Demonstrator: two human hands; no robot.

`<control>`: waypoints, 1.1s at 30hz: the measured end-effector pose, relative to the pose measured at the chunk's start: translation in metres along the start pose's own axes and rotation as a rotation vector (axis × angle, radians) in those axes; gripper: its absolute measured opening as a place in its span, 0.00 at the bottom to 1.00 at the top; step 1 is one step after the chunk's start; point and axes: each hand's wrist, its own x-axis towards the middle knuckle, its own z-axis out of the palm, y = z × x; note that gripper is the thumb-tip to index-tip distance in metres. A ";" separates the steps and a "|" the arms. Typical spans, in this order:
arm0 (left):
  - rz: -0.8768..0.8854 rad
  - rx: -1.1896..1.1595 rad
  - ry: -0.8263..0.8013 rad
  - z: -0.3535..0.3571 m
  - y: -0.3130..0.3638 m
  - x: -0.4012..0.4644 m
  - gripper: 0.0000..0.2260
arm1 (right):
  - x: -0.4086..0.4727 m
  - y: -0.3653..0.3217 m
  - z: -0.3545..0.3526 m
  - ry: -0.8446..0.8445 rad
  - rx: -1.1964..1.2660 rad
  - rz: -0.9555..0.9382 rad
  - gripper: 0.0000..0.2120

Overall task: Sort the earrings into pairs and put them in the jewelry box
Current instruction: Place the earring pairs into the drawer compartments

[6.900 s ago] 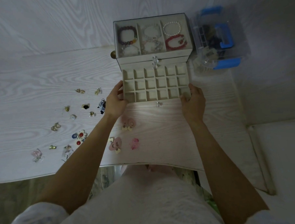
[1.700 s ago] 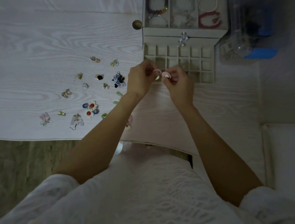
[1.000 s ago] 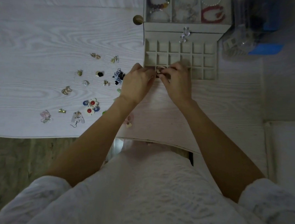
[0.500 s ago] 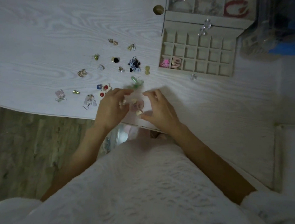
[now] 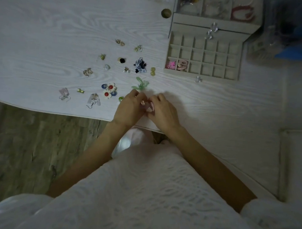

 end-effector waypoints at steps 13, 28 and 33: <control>-0.003 -0.025 0.059 0.019 0.014 0.015 0.10 | -0.012 0.041 -0.019 0.182 0.067 0.122 0.16; 0.285 -0.113 0.058 0.016 0.101 0.131 0.09 | -0.008 0.089 -0.077 0.498 0.613 0.348 0.11; 0.291 0.020 0.003 0.018 0.103 0.143 0.11 | 0.007 0.100 -0.090 0.543 0.612 0.337 0.10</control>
